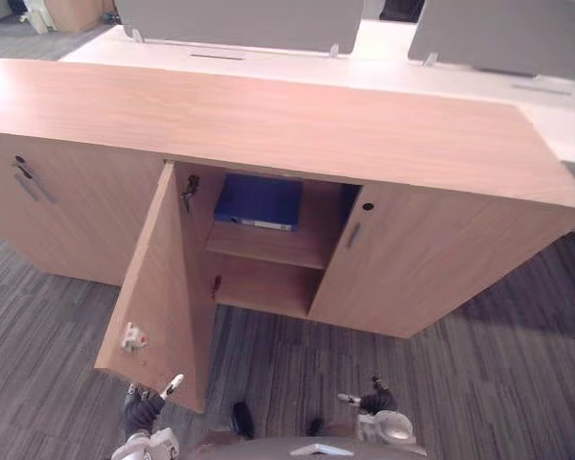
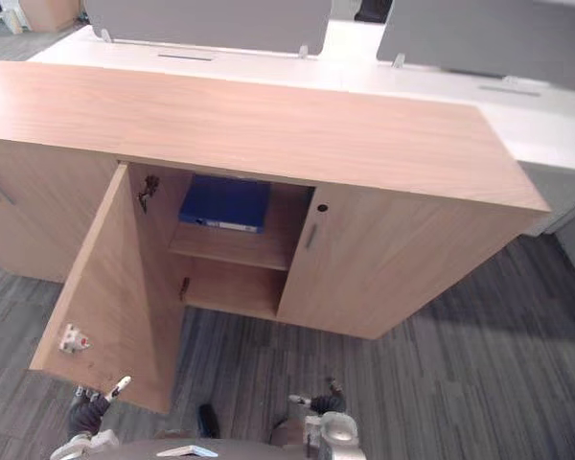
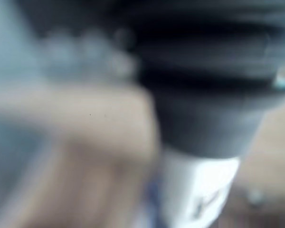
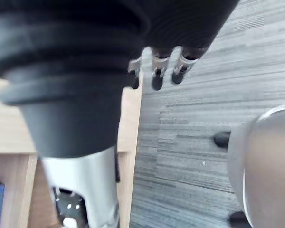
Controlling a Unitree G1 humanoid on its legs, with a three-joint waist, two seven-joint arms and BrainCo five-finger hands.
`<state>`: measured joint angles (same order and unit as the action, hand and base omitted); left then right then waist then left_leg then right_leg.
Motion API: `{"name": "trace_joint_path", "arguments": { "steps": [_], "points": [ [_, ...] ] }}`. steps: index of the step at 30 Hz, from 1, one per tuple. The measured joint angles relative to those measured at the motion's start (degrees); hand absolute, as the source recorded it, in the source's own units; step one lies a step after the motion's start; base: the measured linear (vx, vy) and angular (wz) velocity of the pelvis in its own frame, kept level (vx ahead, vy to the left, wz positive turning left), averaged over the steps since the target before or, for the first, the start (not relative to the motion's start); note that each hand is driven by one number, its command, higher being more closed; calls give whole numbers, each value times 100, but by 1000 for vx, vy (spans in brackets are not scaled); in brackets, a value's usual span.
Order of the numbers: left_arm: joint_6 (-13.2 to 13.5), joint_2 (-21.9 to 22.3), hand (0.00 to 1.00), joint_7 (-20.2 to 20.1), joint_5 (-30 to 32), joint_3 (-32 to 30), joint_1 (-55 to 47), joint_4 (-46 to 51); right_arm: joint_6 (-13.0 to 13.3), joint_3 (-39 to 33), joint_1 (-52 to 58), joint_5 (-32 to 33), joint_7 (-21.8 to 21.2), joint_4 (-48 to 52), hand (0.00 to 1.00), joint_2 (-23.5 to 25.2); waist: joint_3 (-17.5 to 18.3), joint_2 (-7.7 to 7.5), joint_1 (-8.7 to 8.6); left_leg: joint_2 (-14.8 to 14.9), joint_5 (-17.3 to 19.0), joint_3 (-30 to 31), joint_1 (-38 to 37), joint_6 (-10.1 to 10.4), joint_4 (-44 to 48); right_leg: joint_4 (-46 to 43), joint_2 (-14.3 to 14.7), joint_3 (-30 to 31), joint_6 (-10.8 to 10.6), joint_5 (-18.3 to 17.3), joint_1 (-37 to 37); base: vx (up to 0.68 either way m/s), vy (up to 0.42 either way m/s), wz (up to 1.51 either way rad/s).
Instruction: Walk over to the cabinet, pick up the folder, carry it to the office cabinet, place the folder inside the office cabinet, then close the office cabinet door
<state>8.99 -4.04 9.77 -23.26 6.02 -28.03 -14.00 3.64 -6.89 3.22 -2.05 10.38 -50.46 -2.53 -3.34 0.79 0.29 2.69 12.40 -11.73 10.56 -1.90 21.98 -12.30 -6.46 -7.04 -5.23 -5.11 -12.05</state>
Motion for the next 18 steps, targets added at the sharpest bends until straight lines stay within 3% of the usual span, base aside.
{"name": "trace_joint_path", "arguments": {
  "steps": [1, 2, 3, 6, 7, 11, 18],
  "points": [
    [6, 58, 0, -277, 159, 115, 129, -51, -53, -12, -114, 70, 3, -32, 0, 3, -174, 127, 40, 72, 191, -320, -152, 277, -264, -275, 74, 192, 78, 65, -29, -104, 78, -111],
    [2, 57, 0, -394, 313, 154, 148, 3, -40, -36, -72, 105, 0, 13, 0, 7, -201, 159, 28, 49, 151, -451, -269, 340, -493, -263, 57, 203, 70, 86, 34, 61, 53, -73],
    [-1, 48, 0, -626, 467, 188, 228, 219, -33, -60, 4, 176, 1, 10, 0, -36, -174, 148, -116, -3, -12, -581, -526, 372, -883, -4, 88, 150, 135, 118, 336, 82, -76, -34],
    [33, 29, 0, -859, 537, 186, 699, 286, -10, -75, 256, 228, -3, 40, 0, -85, -130, 117, -183, -114, -272, -560, -688, 400, -1275, 880, 195, 158, 193, 425, 821, 23, -81, -41],
    [34, 32, 0, -888, 538, 194, 850, 272, -4, -81, 322, 236, -1, 60, 0, -83, -68, 206, -238, -88, -477, -552, -739, 365, -1397, 1028, 262, 186, 223, 520, 864, -22, -49, -43],
    [50, 73, 0, -900, 552, 296, 1398, 262, -3, -137, 338, 239, -1, 44, 0, -82, -78, 154, -377, -83, -842, -567, -1132, 373, -1866, 1312, 352, 172, 214, 638, 1167, 39, -68, -6],
    [103, -8, 0, -513, 874, 311, 2247, -290, 2, -179, 337, 238, 2, 2, 0, -22, -52, 132, -496, -90, -1007, -799, -1557, 350, -2328, 1687, 457, 344, 253, 820, 1471, 68, -20, -16]
  ]
}}
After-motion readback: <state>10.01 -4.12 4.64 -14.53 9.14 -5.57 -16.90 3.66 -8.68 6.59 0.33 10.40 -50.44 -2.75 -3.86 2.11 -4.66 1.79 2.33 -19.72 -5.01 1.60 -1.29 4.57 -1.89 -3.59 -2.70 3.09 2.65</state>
